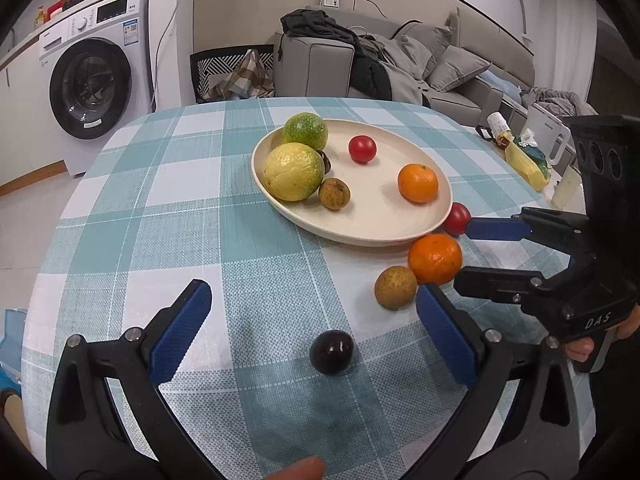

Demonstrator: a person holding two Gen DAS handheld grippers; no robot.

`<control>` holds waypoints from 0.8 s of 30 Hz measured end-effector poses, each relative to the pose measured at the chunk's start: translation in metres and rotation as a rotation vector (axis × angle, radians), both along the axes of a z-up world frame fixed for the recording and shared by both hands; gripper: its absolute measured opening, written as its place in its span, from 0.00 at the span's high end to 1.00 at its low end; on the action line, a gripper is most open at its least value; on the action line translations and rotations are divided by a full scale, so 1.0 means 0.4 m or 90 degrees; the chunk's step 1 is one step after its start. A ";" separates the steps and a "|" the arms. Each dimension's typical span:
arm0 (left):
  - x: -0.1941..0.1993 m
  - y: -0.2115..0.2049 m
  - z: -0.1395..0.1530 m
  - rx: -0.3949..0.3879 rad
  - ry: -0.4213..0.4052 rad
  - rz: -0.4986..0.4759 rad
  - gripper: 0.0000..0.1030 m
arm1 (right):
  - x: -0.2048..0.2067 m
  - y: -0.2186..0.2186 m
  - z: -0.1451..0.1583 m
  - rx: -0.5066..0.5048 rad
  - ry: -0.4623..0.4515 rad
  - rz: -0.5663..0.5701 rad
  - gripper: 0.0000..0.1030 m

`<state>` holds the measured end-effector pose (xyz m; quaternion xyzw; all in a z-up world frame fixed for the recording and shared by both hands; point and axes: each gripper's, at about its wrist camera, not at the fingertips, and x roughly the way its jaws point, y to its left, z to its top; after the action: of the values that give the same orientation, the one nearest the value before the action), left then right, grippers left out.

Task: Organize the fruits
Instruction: 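Grasp a brown round fruit with the left tool while the right tool grasps an orange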

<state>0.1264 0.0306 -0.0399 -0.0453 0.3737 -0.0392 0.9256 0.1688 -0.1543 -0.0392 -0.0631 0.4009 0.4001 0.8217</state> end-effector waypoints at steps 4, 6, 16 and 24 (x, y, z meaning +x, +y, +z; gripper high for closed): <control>0.005 -0.001 -0.007 -0.001 0.008 -0.002 0.01 | 0.003 0.015 -0.010 -0.008 0.008 0.007 0.34; 0.008 -0.001 -0.010 -0.003 0.013 -0.006 0.01 | 0.008 0.023 -0.017 -0.013 0.017 0.011 0.41; 0.018 -0.014 -0.032 -0.011 0.042 -0.031 0.01 | 0.026 0.039 -0.024 -0.017 0.039 0.008 0.55; 0.020 -0.019 -0.034 -0.012 0.045 -0.030 0.01 | 0.020 0.039 -0.022 -0.020 0.029 0.009 0.59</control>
<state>0.1345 0.0232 -0.0534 -0.0463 0.4067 -0.0629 0.9102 0.1769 -0.1387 -0.0479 -0.0698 0.4254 0.4009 0.8083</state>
